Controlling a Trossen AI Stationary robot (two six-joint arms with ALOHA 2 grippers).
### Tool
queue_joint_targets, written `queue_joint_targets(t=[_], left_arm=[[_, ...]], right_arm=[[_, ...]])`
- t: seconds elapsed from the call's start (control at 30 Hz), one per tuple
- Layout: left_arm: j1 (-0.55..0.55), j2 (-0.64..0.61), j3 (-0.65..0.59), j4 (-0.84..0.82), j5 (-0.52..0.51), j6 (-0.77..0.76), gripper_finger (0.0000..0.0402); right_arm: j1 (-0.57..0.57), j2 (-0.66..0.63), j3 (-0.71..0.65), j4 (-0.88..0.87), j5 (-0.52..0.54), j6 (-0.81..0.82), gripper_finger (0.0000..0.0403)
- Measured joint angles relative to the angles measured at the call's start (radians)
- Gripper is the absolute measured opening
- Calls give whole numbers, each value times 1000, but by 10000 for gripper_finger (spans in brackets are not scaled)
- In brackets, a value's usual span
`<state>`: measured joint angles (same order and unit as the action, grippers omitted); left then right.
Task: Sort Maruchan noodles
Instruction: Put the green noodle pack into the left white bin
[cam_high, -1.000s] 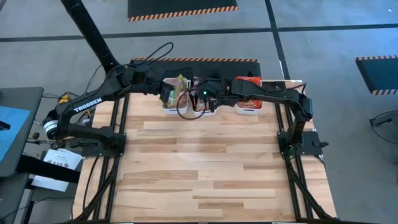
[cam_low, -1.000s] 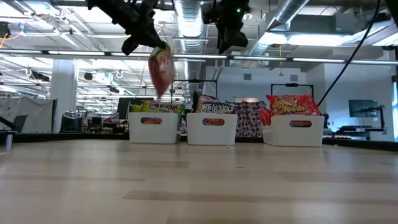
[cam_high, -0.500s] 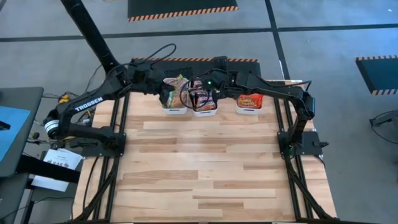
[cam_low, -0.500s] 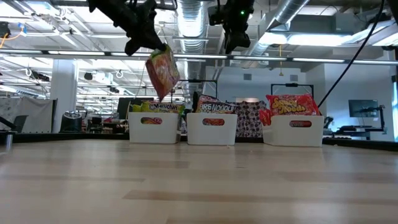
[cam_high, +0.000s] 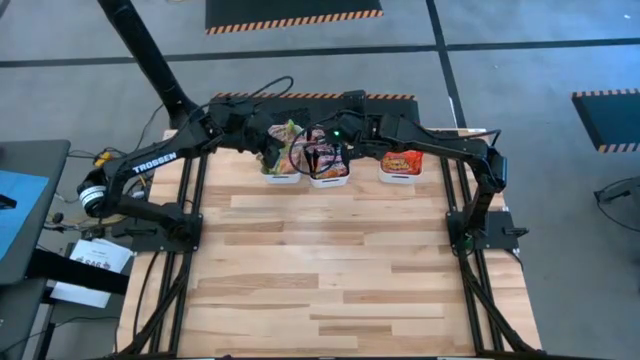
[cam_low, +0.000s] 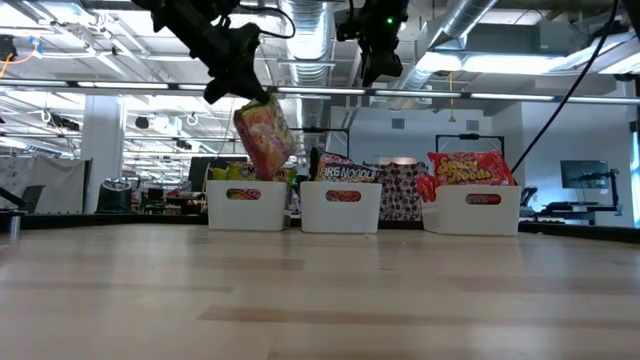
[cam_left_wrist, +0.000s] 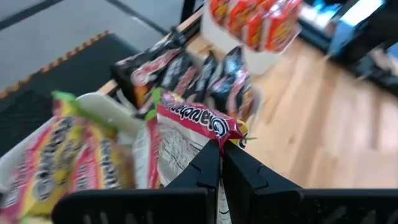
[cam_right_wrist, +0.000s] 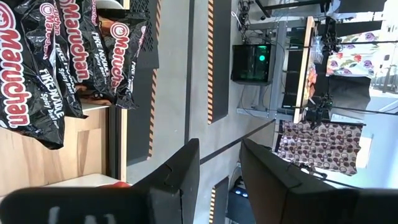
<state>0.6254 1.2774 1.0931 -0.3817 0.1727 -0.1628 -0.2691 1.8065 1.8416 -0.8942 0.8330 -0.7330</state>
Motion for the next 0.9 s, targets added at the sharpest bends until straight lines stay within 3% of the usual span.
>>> queue_joint_targets(t=[0.53,0.9], left_arm=[[11,1,-96,-42,-172,155,0],[67,1,-130,-21,-158,150,3]], right_arm=[[0,1,0,-2,0,0,139],[7,1,0,-3,0,0,139]])
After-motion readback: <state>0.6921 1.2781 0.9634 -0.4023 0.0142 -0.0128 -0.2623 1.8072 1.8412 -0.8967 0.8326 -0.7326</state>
